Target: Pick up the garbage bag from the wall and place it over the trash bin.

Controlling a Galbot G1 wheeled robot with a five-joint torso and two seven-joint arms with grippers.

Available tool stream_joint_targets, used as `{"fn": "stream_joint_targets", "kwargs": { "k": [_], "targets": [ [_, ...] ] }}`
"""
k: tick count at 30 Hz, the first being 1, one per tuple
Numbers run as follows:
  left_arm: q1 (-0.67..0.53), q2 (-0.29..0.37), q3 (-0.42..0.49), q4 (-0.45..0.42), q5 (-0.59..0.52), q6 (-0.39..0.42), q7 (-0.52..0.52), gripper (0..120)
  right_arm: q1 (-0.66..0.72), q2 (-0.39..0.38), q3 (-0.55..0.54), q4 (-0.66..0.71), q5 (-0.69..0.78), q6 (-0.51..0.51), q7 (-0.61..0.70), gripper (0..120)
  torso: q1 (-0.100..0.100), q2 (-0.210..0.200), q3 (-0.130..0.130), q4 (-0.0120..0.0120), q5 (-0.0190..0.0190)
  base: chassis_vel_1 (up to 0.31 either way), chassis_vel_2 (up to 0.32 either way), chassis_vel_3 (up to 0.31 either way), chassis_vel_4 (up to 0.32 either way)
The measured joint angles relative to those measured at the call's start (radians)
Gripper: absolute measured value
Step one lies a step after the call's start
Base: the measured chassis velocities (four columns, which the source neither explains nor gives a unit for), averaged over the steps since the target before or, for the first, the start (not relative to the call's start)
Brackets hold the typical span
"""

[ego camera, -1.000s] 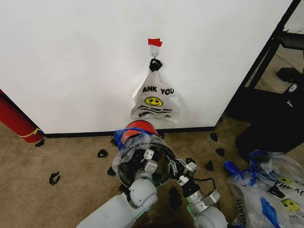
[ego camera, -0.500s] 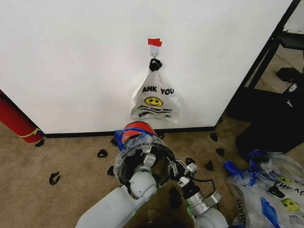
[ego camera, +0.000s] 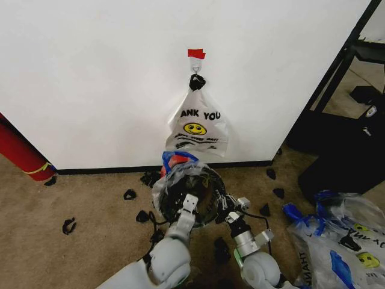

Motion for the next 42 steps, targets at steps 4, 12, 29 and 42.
{"fn": "stream_joint_targets", "kwargs": {
  "k": [4, 12, 29, 42],
  "targets": [
    [0.067, 0.048, -0.067, -0.074, 0.045, -0.129, 0.128, 4, -0.005, -0.016, 0.003, 0.057, 0.133, -0.074, 0.05, 0, 0.0, 0.0, 0.0, 0.0, -0.0002, 0.0, 0.0, 0.0, 0.0],
    [0.208, 0.148, -0.344, -0.261, 0.052, -0.365, 0.496, 31, -0.044, -0.073, 0.072, 0.119, 0.317, -0.195, 0.07, 0, 0.0, 0.0, 0.0, -0.0001, 0.0, 0.0, 0.0, 0.0, 0.0],
    [0.086, 0.275, -0.488, -0.142, -0.194, -0.296, 0.535, 94, -0.064, -0.117, 0.166, -0.034, 0.04, -0.023, -0.317, 0, 0.0, 0.0, 0.0, -0.0001, -0.0001, 0.0, 0.0, 0.0, 0.0],
    [0.002, 0.274, -0.442, -0.017, -0.171, -0.219, 0.558, 100, -0.046, -0.133, 0.202, -0.063, -0.03, 0.057, -0.423, 0, 0.0, 0.0, 0.0, 0.0, 0.0001, 0.0, 0.0, 0.0, 0.0]
  ]
}}
